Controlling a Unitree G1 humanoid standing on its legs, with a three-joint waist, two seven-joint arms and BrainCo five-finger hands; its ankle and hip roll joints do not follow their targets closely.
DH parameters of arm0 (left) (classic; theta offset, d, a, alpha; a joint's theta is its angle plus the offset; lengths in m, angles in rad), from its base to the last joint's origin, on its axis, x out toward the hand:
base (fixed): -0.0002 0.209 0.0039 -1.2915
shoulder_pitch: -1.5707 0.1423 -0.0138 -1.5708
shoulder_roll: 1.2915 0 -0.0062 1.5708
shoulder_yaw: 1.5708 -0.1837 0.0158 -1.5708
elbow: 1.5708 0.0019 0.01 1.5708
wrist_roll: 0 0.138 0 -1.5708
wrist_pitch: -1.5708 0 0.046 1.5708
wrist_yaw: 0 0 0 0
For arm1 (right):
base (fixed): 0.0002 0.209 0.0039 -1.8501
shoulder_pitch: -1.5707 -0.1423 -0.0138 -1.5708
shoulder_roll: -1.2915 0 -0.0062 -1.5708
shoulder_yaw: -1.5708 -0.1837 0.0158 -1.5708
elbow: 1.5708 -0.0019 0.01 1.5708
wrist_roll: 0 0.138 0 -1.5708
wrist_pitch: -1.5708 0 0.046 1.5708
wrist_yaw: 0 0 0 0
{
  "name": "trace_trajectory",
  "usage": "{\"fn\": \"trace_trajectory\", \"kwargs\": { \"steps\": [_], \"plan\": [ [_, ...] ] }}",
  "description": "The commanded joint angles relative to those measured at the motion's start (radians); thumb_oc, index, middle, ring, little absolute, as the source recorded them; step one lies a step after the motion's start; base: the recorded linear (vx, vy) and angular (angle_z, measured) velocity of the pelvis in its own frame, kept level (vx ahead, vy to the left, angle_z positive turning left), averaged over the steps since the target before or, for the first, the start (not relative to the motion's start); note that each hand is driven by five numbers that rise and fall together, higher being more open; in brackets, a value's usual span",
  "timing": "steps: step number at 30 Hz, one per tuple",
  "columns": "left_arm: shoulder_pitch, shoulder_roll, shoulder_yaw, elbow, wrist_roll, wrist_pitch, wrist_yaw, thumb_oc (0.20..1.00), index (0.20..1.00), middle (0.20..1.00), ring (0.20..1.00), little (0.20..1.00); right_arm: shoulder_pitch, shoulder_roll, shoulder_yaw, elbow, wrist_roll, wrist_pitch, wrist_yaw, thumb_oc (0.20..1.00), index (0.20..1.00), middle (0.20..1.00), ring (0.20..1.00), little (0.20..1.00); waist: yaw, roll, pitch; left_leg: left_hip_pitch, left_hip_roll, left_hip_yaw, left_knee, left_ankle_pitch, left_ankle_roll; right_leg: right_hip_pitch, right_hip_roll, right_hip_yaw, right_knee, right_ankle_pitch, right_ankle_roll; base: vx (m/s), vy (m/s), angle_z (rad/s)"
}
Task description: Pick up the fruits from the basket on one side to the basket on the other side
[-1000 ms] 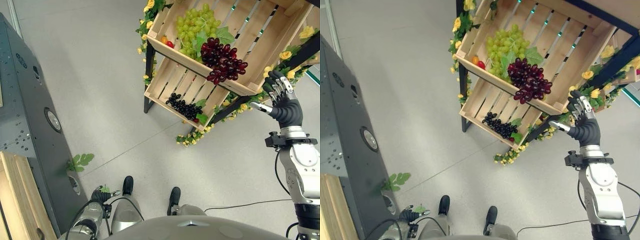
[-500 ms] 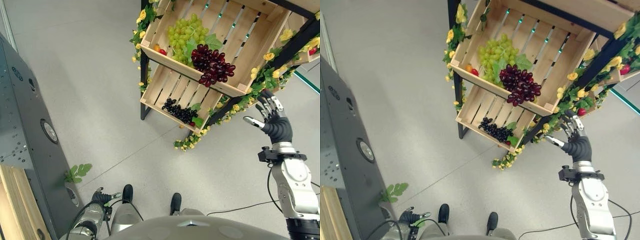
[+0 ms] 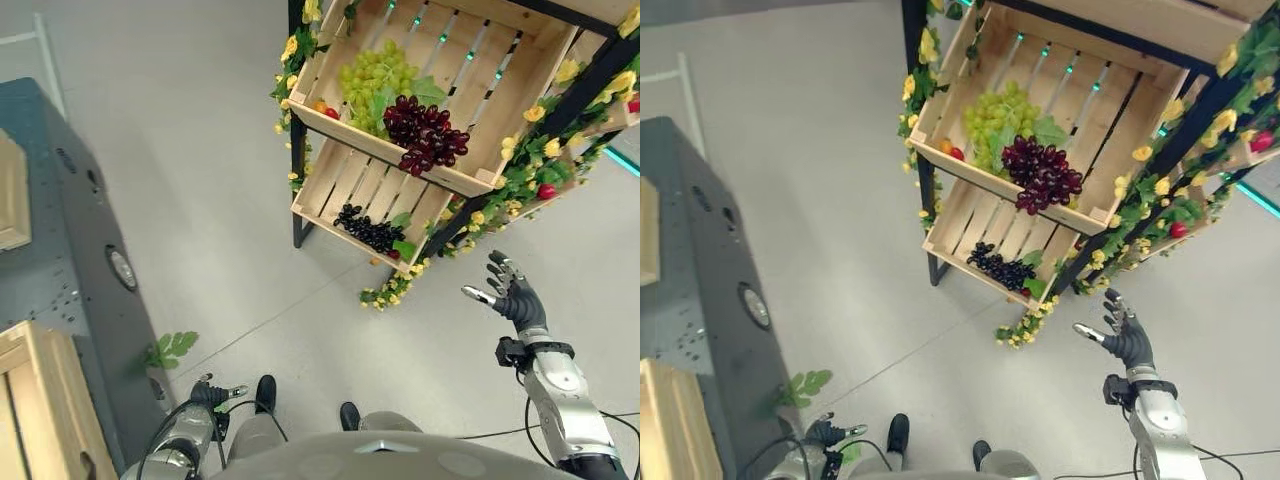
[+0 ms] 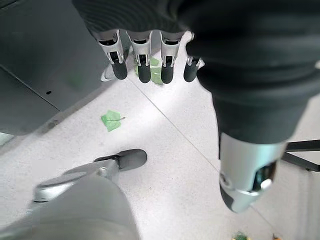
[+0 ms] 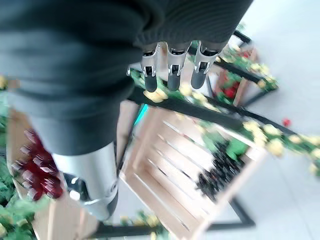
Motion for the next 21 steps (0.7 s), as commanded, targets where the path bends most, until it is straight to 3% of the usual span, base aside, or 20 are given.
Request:
{"fn": "trace_trajectory", "kwargs": {
  "steps": [1, 12, 17, 21],
  "plan": [
    [-0.040, 0.018, -0.001, 0.019, 0.008, -0.021, 0.003, 1.000, 1.000, 1.000, 1.000, 1.000, 0.016, -0.008, -0.020, -0.076, -0.048, -0.033, -0.005, 1.000, 1.000, 1.000, 1.000, 1.000, 0.029, -0.035, -0.023, 0.033, -0.028, -0.002, 0.022, -0.096, 0.024, -0.063, 0.032, 0.033, 0.031, 0.006, 0.033, -0.02, -0.219, 0.12],
    [-0.018, -0.037, -0.020, 0.030, -0.029, -0.024, -0.013, 1.000, 1.000, 1.000, 1.000, 1.000, -0.011, -0.054, 0.039, 0.092, -0.135, -0.034, -0.040, 1.000, 1.000, 1.000, 1.000, 1.000, 0.057, 0.016, 0.014, -0.026, 0.050, -0.072, 0.090, -0.049, -0.054, 0.045, 0.077, -0.071, -0.083, 0.015, -0.017, -0.07, -0.223, 0.32],
    [-0.003, -0.054, -0.040, 0.029, -0.036, -0.030, -0.010, 1.000, 1.000, 1.000, 1.000, 1.000, -0.044, -0.054, 0.095, 0.278, -0.172, -0.027, -0.073, 1.000, 1.000, 1.000, 1.000, 1.000, 0.065, 0.044, 0.029, -0.029, 0.078, -0.097, 0.072, -0.010, -0.083, 0.083, 0.097, -0.102, -0.120, 0.015, -0.033, -0.11, -0.142, 0.28],
    [-0.012, -0.064, -0.063, 0.024, -0.027, -0.038, 0.001, 1.000, 1.000, 1.000, 1.000, 1.000, -0.112, -0.043, 0.143, 0.490, -0.209, -0.022, -0.134, 1.000, 1.000, 1.000, 1.000, 1.000, 0.074, 0.052, 0.051, -0.077, 0.067, -0.006, 0.054, 0.010, -0.066, 0.080, 0.080, -0.151, -0.132, 0.022, -0.030, -0.15, -0.069, 0.38]
  ]
}}
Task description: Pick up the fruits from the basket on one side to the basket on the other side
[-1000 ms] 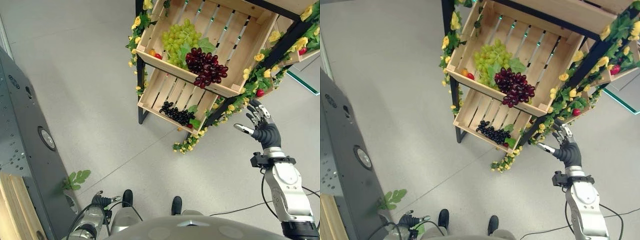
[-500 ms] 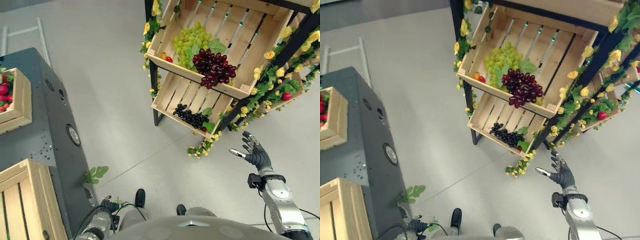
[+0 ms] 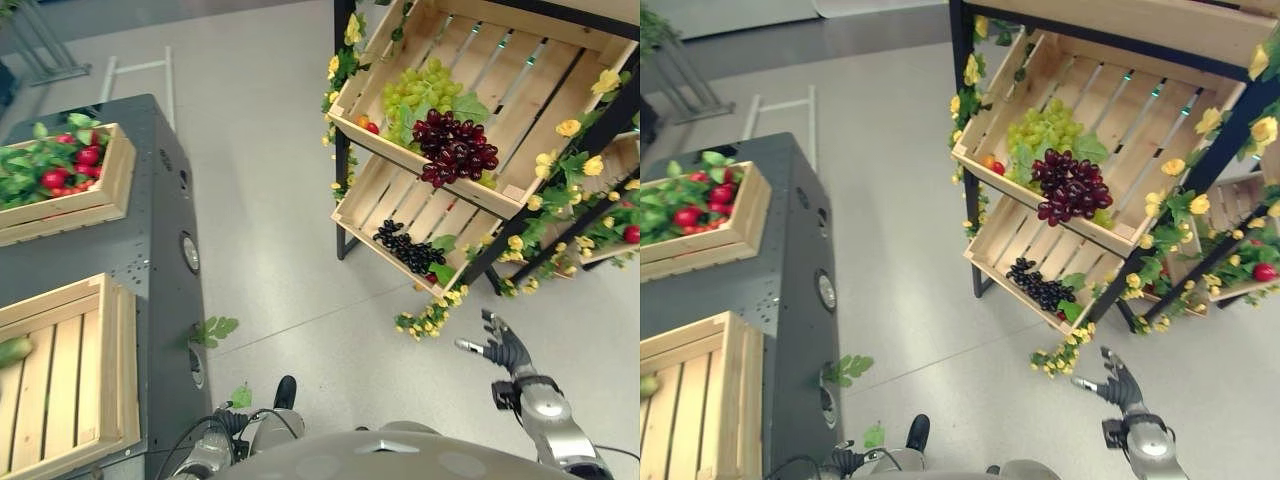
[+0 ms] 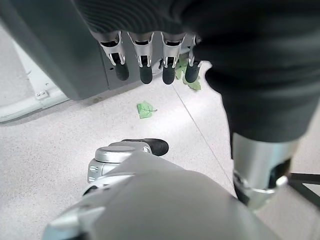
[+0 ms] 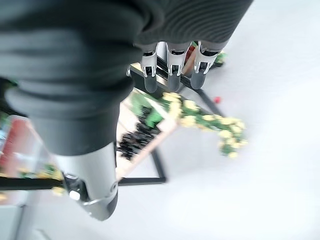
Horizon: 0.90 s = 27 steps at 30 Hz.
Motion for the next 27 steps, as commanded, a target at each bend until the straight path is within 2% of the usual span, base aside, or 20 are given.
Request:
{"fn": "trace_trajectory", "kwargs": {
  "steps": [1, 2, 4, 5, 6, 7, 8, 9, 10, 11, 13, 15, 18, 22, 25, 27],
  "plan": [
    [-0.083, 0.011, -0.020, 0.016, -0.003, -0.016, 0.008, 1.000, 1.000, 1.000, 1.000, 1.000, -0.084, 0.009, 0.001, 0.047, -0.033, -0.021, -0.058, 1.000, 1.000, 1.000, 1.000, 1.000, 0.025, -0.074, 0.051, -0.037, -0.029, 0.135, -0.009, 0.062, -0.058, 0.008, -0.059, 0.041, -0.177, 0.046, 0.125, -0.11, -0.055, 0.40],
    [-0.080, 0.010, -0.019, 0.019, -0.004, -0.017, 0.013, 1.000, 1.000, 1.000, 1.000, 1.000, -0.099, 0.011, 0.009, 0.084, -0.040, -0.019, -0.064, 1.000, 1.000, 1.000, 1.000, 1.000, 0.028, -0.073, 0.053, -0.038, -0.031, 0.147, -0.005, 0.062, -0.058, 0.006, -0.062, 0.033, -0.178, 0.048, 0.126, -0.18, -0.035, 0.43],
    [-0.090, 0.006, -0.019, 0.024, -0.025, -0.020, 0.017, 1.000, 1.000, 1.000, 1.000, 1.000, -0.143, 0.036, 0.042, 0.255, -0.051, -0.010, -0.087, 1.000, 1.000, 1.000, 1.000, 1.000, 0.020, -0.072, 0.065, -0.051, -0.029, 0.259, 0.049, 0.040, -0.047, -0.014, -0.090, -0.023, -0.177, 0.055, 0.135, -0.24, -0.007, 0.41],
    [-0.090, 0.008, -0.017, 0.026, -0.026, -0.018, 0.015, 1.000, 1.000, 1.000, 1.000, 1.000, -0.158, 0.046, 0.054, 0.290, -0.055, -0.004, -0.086, 1.000, 1.000, 1.000, 1.000, 1.000, 0.021, -0.071, 0.065, -0.048, -0.028, 0.279, 0.070, 0.034, -0.043, -0.024, -0.095, -0.042, -0.175, 0.061, 0.137, -0.20, -0.006, 0.60],
    [-0.090, 0.010, -0.012, 0.033, -0.028, -0.019, 0.017, 1.000, 1.000, 1.000, 1.000, 1.000, -0.167, 0.058, 0.063, 0.336, -0.056, 0.000, -0.087, 1.000, 1.000, 1.000, 1.000, 1.000, 0.021, -0.073, 0.065, -0.044, -0.035, 0.283, 0.103, 0.023, -0.043, -0.030, -0.103, -0.057, -0.179, 0.072, 0.139, -0.20, -0.020, 1.01],
    [-0.090, 0.011, -0.006, 0.039, -0.039, -0.023, 0.018, 1.000, 1.000, 1.000, 1.000, 1.000, -0.182, 0.068, 0.069, 0.397, -0.047, 0.004, -0.084, 1.000, 1.000, 1.000, 1.000, 1.000, 0.023, -0.081, 0.067, -0.033, -0.048, 0.278, 0.151, -0.015, -0.040, -0.035, -0.117, -0.072, -0.179, 0.080, 0.140, -0.14, -0.006, 0.99],
    [-0.090, 0.011, -0.005, 0.039, -0.039, -0.023, 0.018, 1.000, 1.000, 1.000, 1.000, 1.000, -0.183, 0.068, 0.069, 0.398, -0.047, 0.004, -0.084, 1.000, 1.000, 1.000, 1.000, 1.000, 0.022, -0.081, 0.065, -0.037, -0.048, 0.276, 0.151, -0.013, -0.040, -0.038, -0.116, -0.074, -0.179, 0.082, 0.140, -0.15, -0.019, 0.92],
    [-0.089, 0.011, -0.001, 0.047, -0.047, -0.024, 0.015, 1.000, 1.000, 1.000, 1.000, 1.000, -0.196, 0.079, 0.075, 0.420, -0.041, 0.006, -0.082, 1.000, 1.000, 1.000, 1.000, 1.000, 0.021, -0.089, 0.061, -0.022, -0.061, 0.268, 0.179, -0.055, -0.033, -0.047, -0.129, -0.087, -0.181, 0.089, 0.141, -0.19, -0.043, 0.63],
    [-0.089, 0.013, 0.005, 0.057, -0.056, -0.026, 0.009, 1.000, 1.000, 1.000, 1.000, 1.000, -0.216, 0.098, 0.085, 0.496, -0.032, 0.013, -0.076, 1.000, 1.000, 1.000, 1.000, 1.000, 0.021, -0.109, 0.057, 0.004, -0.097, 0.262, 0.268, -0.142, -0.016, -0.061, -0.156, -0.118, -0.186, 0.101, 0.145, -0.19, -0.042, 0.50],
    [-0.090, 0.014, 0.006, 0.057, -0.056, -0.026, 0.009, 1.000, 1.000, 1.000, 1.000, 1.000, -0.217, 0.099, 0.085, 0.497, -0.032, 0.012, -0.076, 1.000, 1.000, 1.000, 1.000, 1.000, 0.018, -0.110, 0.054, -0.002, -0.098, 0.260, 0.268, -0.139, -0.015, -0.065, -0.157, -0.121, -0.186, 0.102, 0.145, -0.16, -0.040, 0.45],
    [-0.091, 0.013, 0.010, 0.068, -0.060, -0.026, -0.006, 1.000, 1.000, 1.000, 1.000, 1.000, -0.225, 0.115, 0.088, 0.531, -0.025, 0.019, -0.068, 1.000, 1.000, 1.000, 1.000, 1.000, 0.018, -0.126, 0.045, 0.031, -0.123, 0.272, 0.314, -0.195, -0.002, -0.084, -0.179, -0.156, -0.191, 0.115, 0.147, -0.09, -0.020, 0.56],
    [-0.090, 0.010, 0.012, 0.080, -0.058, -0.024, -0.022, 1.000, 1.000, 1.000, 1.000, 1.000, -0.238, 0.131, 0.088, 0.576, -0.023, 0.025, -0.057, 1.000, 1.000, 1.000, 1.000, 1.000, 0.012, -0.123, 0.031, 0.096, -0.118, 0.282, 0.342, -0.232, -0.001, -0.109, -0.195, -0.214, -0.196, 0.128, 0.148, -0.11, 0.039, 0.98],
    [-0.088, 0.005, 0.015, 0.085, -0.058, -0.024, -0.028, 1.000, 1.000, 1.000, 1.000, 1.000, -0.248, 0.139, 0.085, 0.618, -0.023, 0.030, -0.055, 1.000, 1.000, 1.000, 1.000, 1.000, 0.007, -0.113, 0.023, 0.137, -0.107, 0.280, 0.331, -0.253, -0.004, -0.115, -0.197, -0.252, -0.196, 0.130, 0.148, -0.05, 0.048, 1.14],
    [-0.089, -0.002, 0.010, 0.095, -0.056, -0.019, -0.044, 1.000, 1.000, 1.000, 1.000, 1.000, -0.264, 0.149, 0.059, 0.661, 0.000, 0.037, -0.056, 1.000, 1.000, 1.000, 1.000, 1.000, -0.004, -0.097, 0.004, 0.196, -0.090, 0.313, 0.312, -0.236, -0.019, -0.130, -0.213, -0.337, -0.189, 0.132, 0.145, -0.07, 0.113, 0.66],
    [-0.092, -0.006, 0.003, 0.096, -0.052, -0.018, -0.047, 1.000, 1.000, 1.000, 1.000, 1.000, -0.268, 0.156, 0.040, 0.699, 0.017, 0.040, -0.059, 1.000, 1.000, 1.000, 1.000, 1.000, -0.008, -0.084, -0.006, 0.235, -0.067, 0.374, 0.197, -0.251, -0.018, -0.134, -0.231, -0.398, -0.177, 0.135, 0.151, -0.06, 0.148, 0.93],
    [-0.091, -0.004, 0.004, 0.097, -0.049, -0.014, -0.051, 1.000, 1.000, 1.000, 1.000, 1.000, -0.274, 0.167, 0.040, 0.705, 0.014, 0.047, -0.059, 1.000, 1.000, 1.000, 1.000, 1.000, 0.001, -0.081, -0.012, 0.264, -0.071, 0.369, 0.131, -0.269, -0.019, -0.130, -0.237, -0.412, -0.172, 0.149, 0.165, -0.04, 0.134, 1.04]
  ]
}}
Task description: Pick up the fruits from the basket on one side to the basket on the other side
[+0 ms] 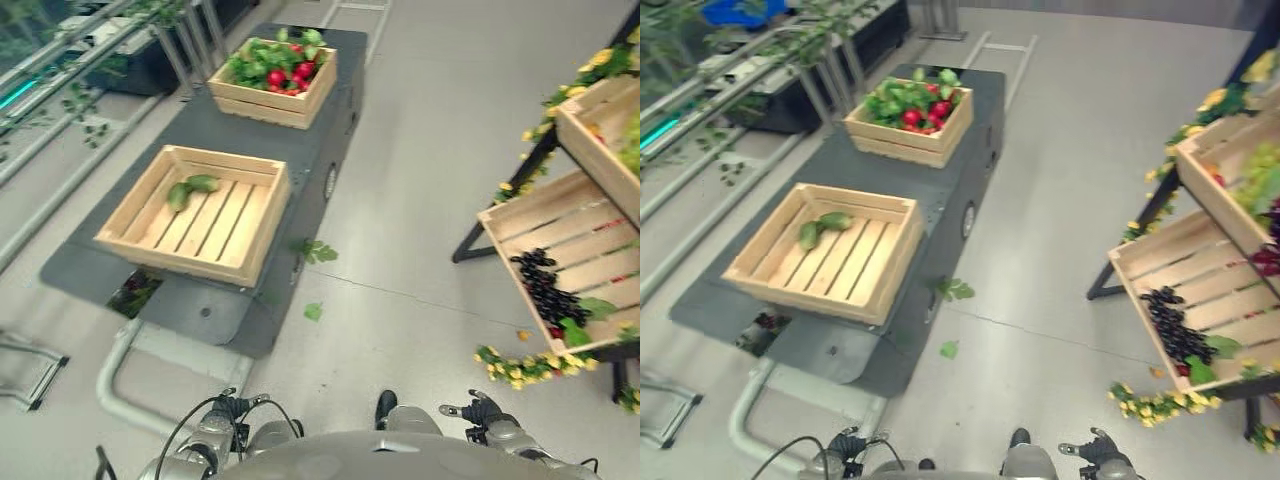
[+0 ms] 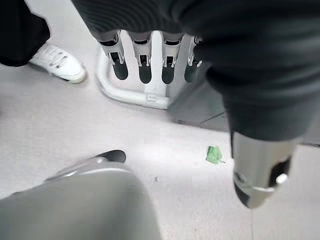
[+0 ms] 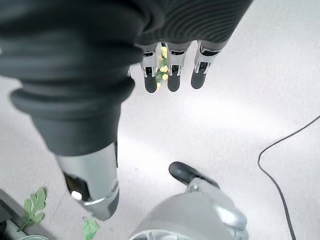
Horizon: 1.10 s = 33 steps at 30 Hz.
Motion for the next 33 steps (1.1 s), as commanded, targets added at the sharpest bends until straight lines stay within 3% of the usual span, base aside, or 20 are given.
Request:
{"fn": "trace_trajectory", "kwargs": {
  "steps": [1, 7, 10, 12, 13, 14, 17, 18, 21, 28, 33],
  "plan": [
    [0.015, -0.006, 0.004, 0.009, -0.008, 0.001, -0.006, 1.000, 1.000, 1.000, 1.000, 1.000, -0.043, 0.011, -0.012, 0.031, 0.031, 0.006, -0.008, 1.000, 1.000, 1.000, 1.000, 1.000, 0.035, -0.047, -0.020, 0.071, 0.004, -0.049, 0.056, -0.097, -0.046, -0.039, 0.027, 0.002, -0.095, 0.020, 0.023, -0.03, 0.128, 0.61],
    [0.005, 0.018, -0.002, 0.016, 0.010, 0.004, -0.010, 1.000, 1.000, 1.000, 1.000, 1.000, -0.059, 0.031, -0.018, 0.015, 0.051, 0.001, -0.012, 1.000, 1.000, 1.000, 1.000, 1.000, 0.046, -0.065, -0.018, 0.082, -0.015, -0.050, -0.023, -0.076, -0.030, -0.072, -0.003, -0.008, -0.089, 0.072, 0.053, -0.08, 0.139, 0.30],
    [0.000, 0.035, 0.002, 0.013, 0.011, -0.002, -0.006, 1.000, 1.000, 1.000, 1.000, 1.000, -0.073, 0.044, -0.027, 0.012, 0.061, 0.000, -0.020, 1.000, 1.000, 1.000, 1.000, 1.000, 0.049, -0.090, 0.005, 0.074, -0.055, -0.072, -0.074, -0.058, -0.005, -0.119, -0.032, 0.016, -0.082, 0.130, 0.093, -0.15, 0.177, 0.06],
    [-0.006, 0.043, 0.007, 0.012, 0.012, -0.004, -0.006, 1.000, 1.000, 1.000, 1.000, 1.000, -0.081, 0.047, -0.039, 0.018, 0.070, 0.002, -0.022, 1.000, 1.000, 1.000, 1.000, 1.000, 0.049, -0.096, 0.017, 0.070, -0.074, -0.082, -0.084, -0.049, 0.008, -0.142, -0.048, 0.047, -0.057, 0.138, 0.111, -0.16, 0.186, 0.09],
    [-0.019, 0.052, -0.004, 0.014, 0.011, -0.005, -0.002, 1.000, 1.000, 1.000, 1.000, 1.000, -0.082, 0.057, -0.044, 0.015, 0.089, -0.004, -0.026, 1.000, 1.000, 1.000, 1.000, 1.000, 0.030, -0.091, 0.042, 0.067, -0.074, -0.112, -0.085, -0.036, 0.020, -0.173, -0.032, 0.179, 0.010, 0.120, 0.118, -0.12, 0.144, 0.14],
    [-0.020, 0.053, -0.003, 0.014, 0.011, -0.005, -0.002, 1.000, 1.000, 1.000, 1.000, 1.000, -0.083, 0.058, -0.044, 0.015, 0.089, -0.005, -0.026, 1.000, 1.000, 1.000, 1.000, 1.000, 0.029, -0.094, 0.039, 0.062, -0.077, -0.113, -0.085, -0.032, 0.021, -0.178, -0.035, 0.179, 0.011, 0.121, 0.118, -0.14, 0.159, 0.16],
    [-0.035, 0.064, -0.025, 0.015, 0.014, -0.006, -0.008, 1.000, 1.000, 1.000, 1.000, 1.000, -0.063, 0.061, -0.061, 0.036, 0.152, -0.017, -0.023, 1.000, 1.000, 1.000, 1.000, 1.000, -0.012, -0.094, 0.032, 0.040, -0.097, -0.183, -0.083, -0.006, 0.042, -0.165, 0.084, 0.434, 0.080, 0.040, 0.097, -0.09, 0.136, 0.85],
    [-0.041, 0.067, -0.030, 0.017, 0.022, -0.005, -0.010, 1.000, 1.000, 1.000, 1.000, 1.000, -0.049, 0.063, -0.065, 0.051, 0.163, -0.014, -0.019, 1.000, 1.000, 1.000, 1.000, 1.000, -0.017, -0.095, 0.025, 0.032, -0.102, -0.211, -0.084, 0.005, 0.046, -0.141, 0.105, 0.473, 0.092, 0.013, 0.092, -0.05, 0.079, 1.36],
    [-0.037, 0.075, -0.048, 0.024, 0.035, -0.003, -0.016, 1.000, 1.000, 1.000, 1.000, 1.000, -0.027, 0.077, -0.048, 0.078, 0.148, -0.007, -0.008, 1.000, 1.000, 1.000, 1.000, 1.000, 0.003, -0.094, 0.000, 0.000, -0.093, -0.246, -0.093, 0.038, 0.044, -0.085, 0.114, 0.453, 0.117, -0.048, 0.070, -0.09, -0.022, 0.96],
    [-0.022, 0.064, -0.035, 0.045, 0.041, 0.009, -0.027, 1.000, 1.000, 1.000, 1.000, 1.000, -0.029, 0.084, -0.015, 0.089, 0.076, 0.009, -0.001, 1.000, 1.000, 1.000, 1.000, 1.000, 0.060, -0.115, -0.037, -0.029, -0.089, -0.197, -0.086, 0.043, 0.031, 0.005, 0.063, 0.356, -0.019, -0.044, 0.072, -0.06, -0.068, 0.14],
    [-0.026, 0.038, -0.054, 0.053, 0.054, 0.013, -0.038, 1.000, 1.000, 1.000, 1.000, 1.000, -0.049, 0.068, -0.004, 0.099, 0.051, 0.015, 0.001, 1.000, 1.000, 1.000, 1.000, 1.000, 0.067, -0.107, -0.044, -0.022, -0.061, -0.159, -0.083, 0.058, 0.007, 0.049, 0.078, 0.368, -0.104, -0.018, 0.060, -0.04, -0.125, -0.25]
  ]
}}
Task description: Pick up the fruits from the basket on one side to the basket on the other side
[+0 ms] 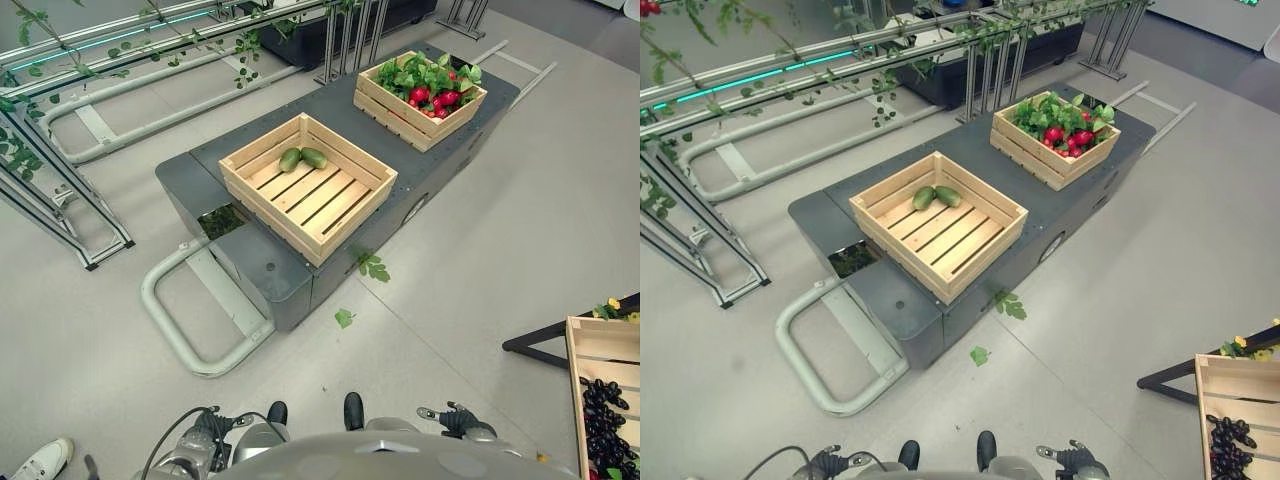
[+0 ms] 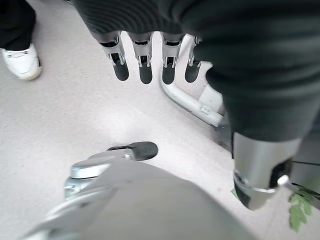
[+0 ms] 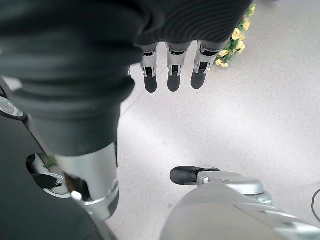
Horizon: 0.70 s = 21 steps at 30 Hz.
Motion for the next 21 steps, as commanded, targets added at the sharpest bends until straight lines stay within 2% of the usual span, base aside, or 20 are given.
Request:
{"fn": "trace_trajectory", "kwargs": {
  "steps": [1, 3, 7, 17, 21],
  "plan": [
    [-0.074, -0.030, -0.031, 0.034, 0.045, -0.008, -0.012, 1.000, 1.000, 1.000, 1.000, 1.000, -0.016, -0.039, 0.028, 0.024, -0.029, 0.015, -0.002, 1.000, 1.000, 1.000, 1.000, 1.000, 0.008, 0.007, -0.003, -0.041, -0.020, 0.087, 0.036, -0.035, 0.005, 0.018, -0.015, -0.026, 0.023, -0.093, 0.079, -0.05, -0.145, -0.08],
    [-0.079, -0.034, -0.055, 0.028, 0.075, -0.007, -0.017, 1.000, 1.000, 1.000, 1.000, 1.000, -0.019, -0.043, 0.038, 0.033, -0.042, 0.015, 0.000, 1.000, 1.000, 1.000, 1.000, 1.000, 0.007, 0.007, 0.000, -0.047, -0.006, 0.084, 0.046, -0.034, -0.002, 0.025, -0.007, -0.032, 0.015, -0.095, 0.072, -0.04, -0.143, -0.12],
    [-0.075, -0.039, -0.044, 0.032, 0.050, -0.006, -0.030, 1.000, 1.000, 1.000, 1.000, 1.000, -0.019, -0.051, 0.048, 0.046, -0.059, 0.018, 0.005, 1.000, 1.000, 1.000, 1.000, 1.000, 0.011, 0.014, -0.001, -0.051, 0.008, 0.074, 0.056, -0.028, -0.011, 0.033, 0.009, -0.043, 0.009, -0.097, 0.059, -0.03, -0.107, -0.05],
    [-0.022, -0.070, 0.137, 0.083, -0.232, 0.009, -0.100, 1.000, 1.000, 1.000, 1.000, 1.000, 0.008, -0.042, 0.014, 0.062, -0.045, 0.024, 0.022, 1.000, 1.000, 1.000, 1.000, 1.000, 0.012, 0.038, -0.036, -0.013, 0.016, 0.074, 0.030, -0.022, -0.019, 0.074, 0.014, -0.060, 0.004, -0.119, 0.048, 0.03, -0.024, 0.11],
    [-0.011, -0.073, 0.143, 0.069, -0.252, 0.014, -0.118, 1.000, 1.000, 1.000, 1.000, 1.000, 0.018, -0.033, 0.017, 0.066, -0.046, 0.023, 0.024, 1.000, 1.000, 1.000, 1.000, 1.000, 0.012, 0.044, -0.042, 0.003, 0.014, 0.076, 0.020, -0.025, -0.017, 0.086, 0.011, -0.064, 0.004, -0.122, 0.047, 0.02, 0.005, 0.00]
  ]
}}
